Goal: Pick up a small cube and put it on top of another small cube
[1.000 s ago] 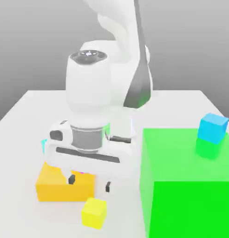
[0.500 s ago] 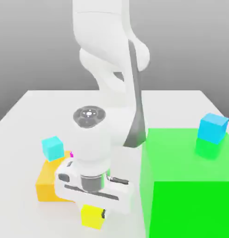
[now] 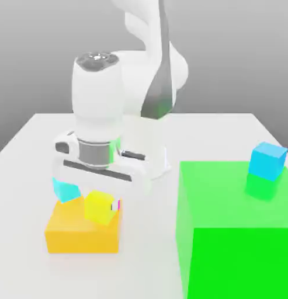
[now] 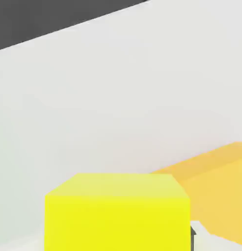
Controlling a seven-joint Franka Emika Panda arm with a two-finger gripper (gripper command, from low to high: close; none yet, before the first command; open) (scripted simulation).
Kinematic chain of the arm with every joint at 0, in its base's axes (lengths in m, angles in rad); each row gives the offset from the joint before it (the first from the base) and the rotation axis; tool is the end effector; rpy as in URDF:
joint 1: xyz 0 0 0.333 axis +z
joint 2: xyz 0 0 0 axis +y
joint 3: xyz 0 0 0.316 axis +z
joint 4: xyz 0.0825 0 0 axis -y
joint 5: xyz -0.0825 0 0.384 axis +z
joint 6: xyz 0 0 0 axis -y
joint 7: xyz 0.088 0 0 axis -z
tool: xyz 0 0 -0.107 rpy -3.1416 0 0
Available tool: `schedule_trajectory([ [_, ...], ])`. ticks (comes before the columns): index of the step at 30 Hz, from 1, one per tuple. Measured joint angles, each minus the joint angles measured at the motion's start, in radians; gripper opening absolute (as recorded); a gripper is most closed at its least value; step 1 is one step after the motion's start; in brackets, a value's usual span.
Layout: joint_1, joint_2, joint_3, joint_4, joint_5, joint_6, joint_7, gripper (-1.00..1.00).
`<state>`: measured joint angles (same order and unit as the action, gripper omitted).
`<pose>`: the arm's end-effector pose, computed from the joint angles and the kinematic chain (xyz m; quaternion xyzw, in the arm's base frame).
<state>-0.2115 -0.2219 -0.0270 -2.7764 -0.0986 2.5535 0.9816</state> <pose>0.3699 -0.0879 0.2783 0.8424 -0.5384 0.0085 0.0228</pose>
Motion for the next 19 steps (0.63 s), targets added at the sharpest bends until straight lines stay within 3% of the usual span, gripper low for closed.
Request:
schedule_trajectory([
  [9, -0.027, -0.322, -0.05, -0.15, 0.035, -0.17, -0.072, -1.0],
  [15, -0.03, -0.176, -0.057, -0.206, 0.04, 0.032, -0.084, -1.0],
  [16, -0.03, -0.147, -0.058, -0.212, 0.039, 0.068, -0.084, 1.0],
  [19, -0.03, -0.147, -0.058, -0.212, 0.039, 0.068, -0.084, 1.0],
])
